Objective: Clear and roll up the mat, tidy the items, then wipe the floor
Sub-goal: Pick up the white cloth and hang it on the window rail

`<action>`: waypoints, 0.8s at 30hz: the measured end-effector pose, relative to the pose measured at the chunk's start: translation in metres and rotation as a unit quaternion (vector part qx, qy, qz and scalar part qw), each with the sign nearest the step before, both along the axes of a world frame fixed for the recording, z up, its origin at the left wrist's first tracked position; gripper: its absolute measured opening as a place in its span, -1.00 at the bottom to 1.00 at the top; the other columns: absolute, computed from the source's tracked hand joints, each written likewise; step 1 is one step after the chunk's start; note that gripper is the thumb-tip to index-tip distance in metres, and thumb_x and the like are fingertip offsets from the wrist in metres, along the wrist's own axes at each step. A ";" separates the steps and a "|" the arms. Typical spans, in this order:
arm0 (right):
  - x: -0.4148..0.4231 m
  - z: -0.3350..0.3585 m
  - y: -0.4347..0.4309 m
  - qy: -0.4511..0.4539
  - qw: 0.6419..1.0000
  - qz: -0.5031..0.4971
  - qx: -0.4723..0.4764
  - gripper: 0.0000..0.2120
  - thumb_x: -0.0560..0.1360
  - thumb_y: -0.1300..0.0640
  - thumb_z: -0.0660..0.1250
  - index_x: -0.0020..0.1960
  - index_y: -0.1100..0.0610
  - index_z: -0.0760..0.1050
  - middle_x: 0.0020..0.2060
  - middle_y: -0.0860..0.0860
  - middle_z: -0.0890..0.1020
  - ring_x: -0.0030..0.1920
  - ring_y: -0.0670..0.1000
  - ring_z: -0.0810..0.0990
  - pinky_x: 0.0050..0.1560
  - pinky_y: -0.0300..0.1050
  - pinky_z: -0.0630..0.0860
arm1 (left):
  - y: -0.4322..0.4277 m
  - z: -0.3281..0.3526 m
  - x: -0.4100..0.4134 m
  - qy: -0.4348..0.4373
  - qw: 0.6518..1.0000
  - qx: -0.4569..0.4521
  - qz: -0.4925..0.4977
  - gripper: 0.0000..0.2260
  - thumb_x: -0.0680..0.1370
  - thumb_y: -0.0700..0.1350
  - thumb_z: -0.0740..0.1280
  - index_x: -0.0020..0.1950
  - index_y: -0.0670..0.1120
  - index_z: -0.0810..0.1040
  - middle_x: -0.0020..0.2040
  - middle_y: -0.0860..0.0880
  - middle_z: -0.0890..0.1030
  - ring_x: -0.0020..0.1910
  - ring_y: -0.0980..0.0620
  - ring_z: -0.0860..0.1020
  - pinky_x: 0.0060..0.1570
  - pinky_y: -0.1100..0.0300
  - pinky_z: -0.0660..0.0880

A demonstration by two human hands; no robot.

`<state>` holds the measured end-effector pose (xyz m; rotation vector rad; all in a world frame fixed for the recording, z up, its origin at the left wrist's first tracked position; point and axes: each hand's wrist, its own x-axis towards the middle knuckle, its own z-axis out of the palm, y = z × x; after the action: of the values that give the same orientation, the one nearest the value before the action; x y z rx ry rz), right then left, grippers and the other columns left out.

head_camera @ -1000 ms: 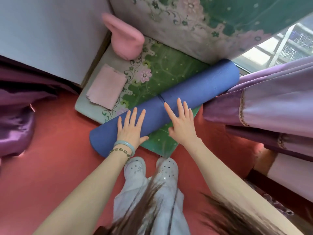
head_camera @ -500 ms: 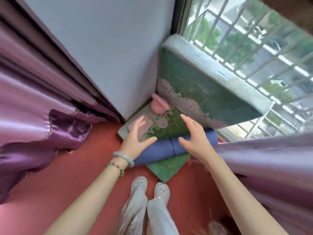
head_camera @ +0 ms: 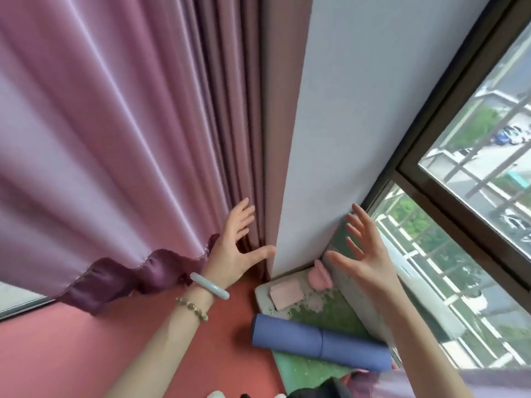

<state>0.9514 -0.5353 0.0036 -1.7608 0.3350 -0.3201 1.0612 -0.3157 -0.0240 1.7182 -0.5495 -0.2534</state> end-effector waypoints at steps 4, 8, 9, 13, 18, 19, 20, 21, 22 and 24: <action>0.030 0.026 0.057 -0.011 0.995 0.096 0.004 -0.17 0.28 0.27 0.48 0.34 -0.32 0.21 0.31 -0.18 0.38 0.34 -0.26 0.32 0.37 -0.09 0.28 | 0.070 0.030 -0.006 -0.020 0.996 -0.008 0.086 -0.15 0.29 0.07 0.51 0.45 0.13 0.10 0.41 0.08 0.32 0.36 0.23 0.33 0.30 0.35 0.30; 0.063 0.040 0.130 -0.009 0.981 0.194 -0.008 -0.14 0.26 0.21 0.51 0.33 -0.33 0.16 0.38 -0.08 0.33 0.39 -0.14 0.29 0.41 -0.06 0.24 | 0.152 0.042 -0.018 -0.031 0.983 -0.003 0.180 -0.09 0.27 0.10 0.54 0.48 0.07 0.11 0.40 0.11 0.32 0.36 0.23 0.34 0.31 0.30 0.32; 0.070 0.042 0.152 -0.009 0.977 0.214 -0.011 -0.14 0.22 0.17 0.49 0.32 -0.34 0.16 0.38 -0.08 0.33 0.39 -0.13 0.29 0.40 -0.07 0.24 | 0.174 0.044 -0.023 -0.030 0.979 -0.002 0.200 -0.09 0.24 0.14 0.53 0.47 0.09 0.12 0.40 0.13 0.33 0.35 0.23 0.34 0.30 0.30 0.33; 0.087 0.051 0.247 -0.019 0.951 0.308 -0.017 -0.12 0.24 0.21 0.52 0.35 -0.31 0.15 0.36 -0.10 0.35 0.39 -0.13 0.31 0.38 -0.12 0.27 | 0.270 0.050 -0.046 -0.032 0.957 0.008 0.288 -0.12 0.22 0.12 0.52 0.43 0.17 0.14 0.36 0.21 0.34 0.33 0.22 0.37 0.30 0.22 0.35; 0.100 0.058 0.366 -0.041 0.915 0.400 -0.001 -0.15 0.26 0.29 0.50 0.35 -0.26 0.21 0.36 -0.15 0.35 0.37 -0.14 0.34 0.38 -0.10 0.30 | 0.388 0.067 -0.072 -0.043 0.931 0.020 0.363 -0.11 0.22 0.10 0.52 0.45 0.15 0.14 0.38 0.22 0.33 0.34 0.25 0.34 0.32 0.19 0.33; 0.101 0.061 0.390 -0.045 0.908 0.417 0.004 -0.17 0.25 0.25 0.48 0.34 -0.26 0.21 0.35 -0.20 0.34 0.36 -0.17 0.33 0.38 -0.13 0.30 | 0.408 0.070 -0.078 -0.047 0.926 0.021 0.375 -0.12 0.23 0.08 0.52 0.44 0.18 0.13 0.39 0.21 0.32 0.35 0.24 0.33 0.31 0.21 0.32; 0.102 0.064 0.414 -0.049 0.900 0.433 0.009 -0.19 0.24 0.22 0.47 0.34 -0.26 0.21 0.34 -0.24 0.34 0.36 -0.21 0.33 0.37 -0.16 0.30 | 0.428 0.073 -0.085 -0.053 0.920 0.023 0.388 -0.14 0.24 0.07 0.52 0.43 0.21 0.12 0.40 0.21 0.31 0.36 0.25 0.32 0.30 0.23 0.31; 0.102 0.066 0.437 -0.051 0.893 0.447 0.010 -0.20 0.24 0.20 0.46 0.33 -0.27 0.21 0.33 -0.24 0.34 0.36 -0.22 0.33 0.36 -0.16 0.30 | 0.447 0.075 -0.092 -0.056 0.913 0.024 0.403 -0.15 0.24 0.07 0.52 0.42 0.23 0.12 0.39 0.22 0.30 0.36 0.25 0.32 0.29 0.26 0.31; 0.103 0.068 0.461 -0.051 0.885 0.462 0.013 -0.20 0.23 0.18 0.46 0.32 -0.30 0.22 0.33 -0.22 0.34 0.35 -0.22 0.33 0.35 -0.16 0.31 | 0.465 0.077 -0.100 -0.059 0.906 0.024 0.419 -0.15 0.25 0.07 0.52 0.41 0.23 0.12 0.39 0.24 0.30 0.35 0.26 0.32 0.28 0.30 0.32; 0.102 0.070 0.505 -0.048 0.868 0.494 0.007 -0.19 0.23 0.16 0.50 0.29 -0.37 0.22 0.34 -0.18 0.35 0.34 -0.16 0.36 0.30 -0.19 0.33 | 0.497 0.079 -0.115 -0.064 0.890 0.026 0.451 -0.14 0.28 0.05 0.56 0.42 0.22 0.12 0.36 0.27 0.30 0.34 0.28 0.33 0.26 0.37 0.32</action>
<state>1.0535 -0.0305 0.0735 -1.6700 -0.6436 0.3385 0.9457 0.1816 0.0548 1.8702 0.2081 0.5187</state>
